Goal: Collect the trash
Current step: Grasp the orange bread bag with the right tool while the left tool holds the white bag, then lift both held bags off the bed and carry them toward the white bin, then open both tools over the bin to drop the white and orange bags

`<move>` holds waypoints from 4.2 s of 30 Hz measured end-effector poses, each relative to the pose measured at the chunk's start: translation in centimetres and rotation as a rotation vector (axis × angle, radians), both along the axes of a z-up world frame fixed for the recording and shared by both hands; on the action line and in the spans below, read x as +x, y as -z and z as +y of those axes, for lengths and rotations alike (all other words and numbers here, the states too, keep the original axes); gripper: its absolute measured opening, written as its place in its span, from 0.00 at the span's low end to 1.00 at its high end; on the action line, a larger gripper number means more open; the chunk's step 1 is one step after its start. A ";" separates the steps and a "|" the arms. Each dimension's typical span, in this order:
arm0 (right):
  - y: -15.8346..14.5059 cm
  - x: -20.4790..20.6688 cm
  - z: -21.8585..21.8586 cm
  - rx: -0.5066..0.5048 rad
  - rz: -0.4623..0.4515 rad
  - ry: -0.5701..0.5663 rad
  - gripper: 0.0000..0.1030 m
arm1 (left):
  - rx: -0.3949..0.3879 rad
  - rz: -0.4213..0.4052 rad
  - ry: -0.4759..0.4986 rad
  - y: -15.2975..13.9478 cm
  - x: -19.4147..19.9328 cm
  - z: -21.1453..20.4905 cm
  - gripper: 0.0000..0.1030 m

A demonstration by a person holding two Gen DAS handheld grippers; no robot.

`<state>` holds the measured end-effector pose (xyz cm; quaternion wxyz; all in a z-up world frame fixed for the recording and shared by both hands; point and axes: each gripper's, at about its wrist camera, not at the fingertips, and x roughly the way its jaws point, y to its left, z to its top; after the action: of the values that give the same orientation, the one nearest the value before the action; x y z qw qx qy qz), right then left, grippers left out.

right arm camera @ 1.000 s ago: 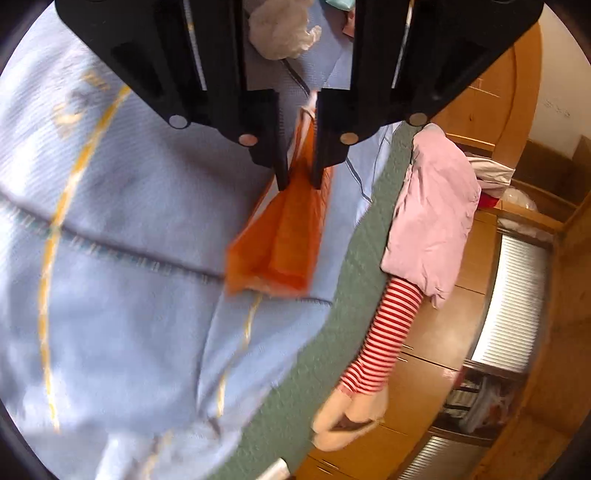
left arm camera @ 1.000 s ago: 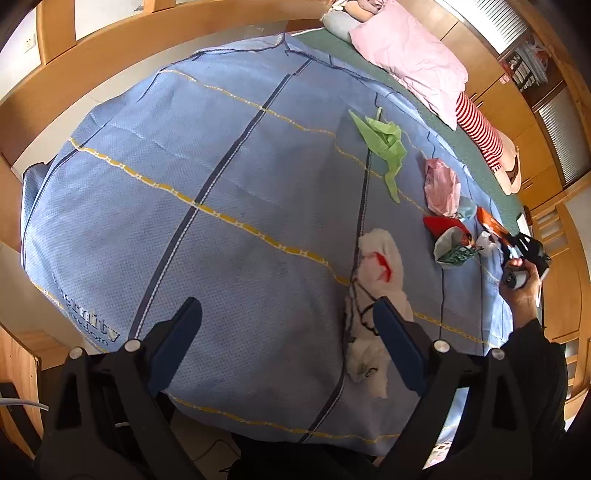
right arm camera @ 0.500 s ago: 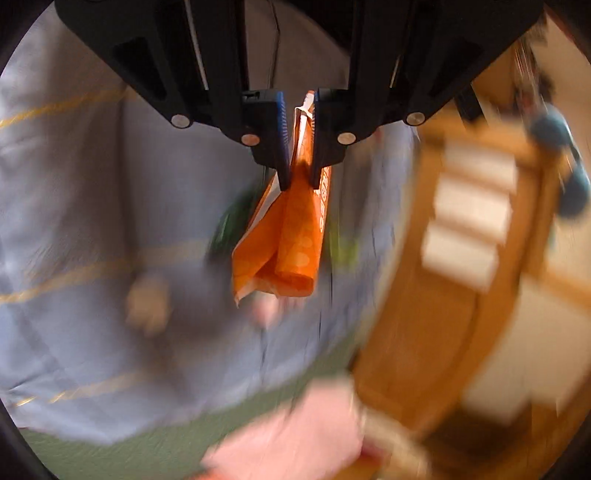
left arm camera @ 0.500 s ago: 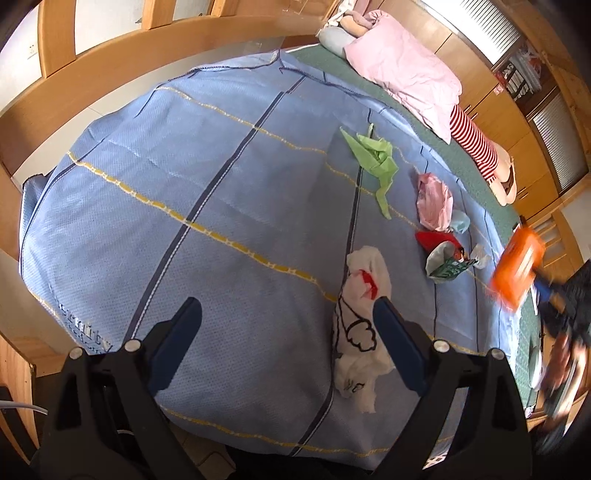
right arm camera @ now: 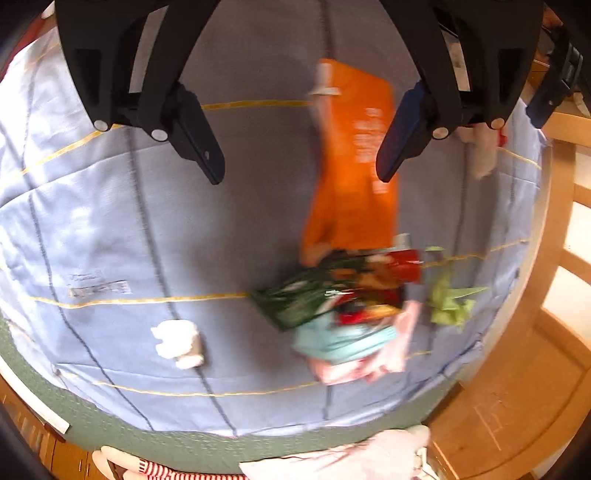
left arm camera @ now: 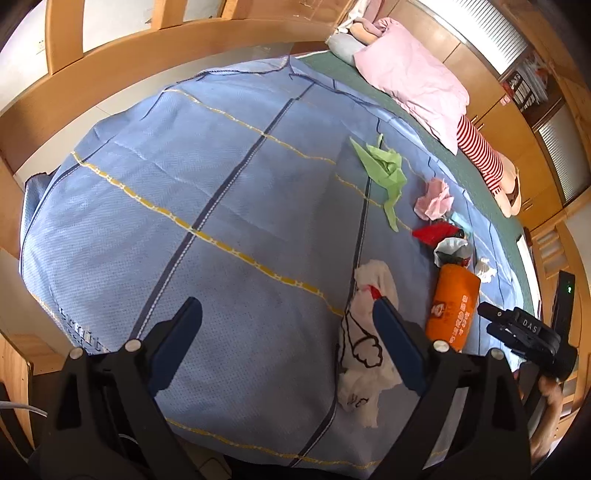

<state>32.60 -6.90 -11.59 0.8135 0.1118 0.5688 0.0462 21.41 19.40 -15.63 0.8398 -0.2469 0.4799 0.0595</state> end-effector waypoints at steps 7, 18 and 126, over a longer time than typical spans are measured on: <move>0.9 -2.4 3.7 -0.065 -0.016 -0.014 0.80 | 0.001 0.006 0.008 0.0 0.1 0.0 0.85; 2.5 -4.0 3.5 -0.025 0.005 -0.028 0.61 | -0.057 -0.005 0.233 0.6 1.6 -4.3 0.85; -2.6 -41.5 -29.5 -0.238 -0.080 0.278 0.81 | 0.046 -0.492 0.820 -15.0 -22.7 -27.9 0.30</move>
<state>-8.89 -36.39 -8.98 0.8414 0.0903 0.5167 -0.1302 -1.31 -8.52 -0.67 0.8879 -0.0251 0.3234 -0.3261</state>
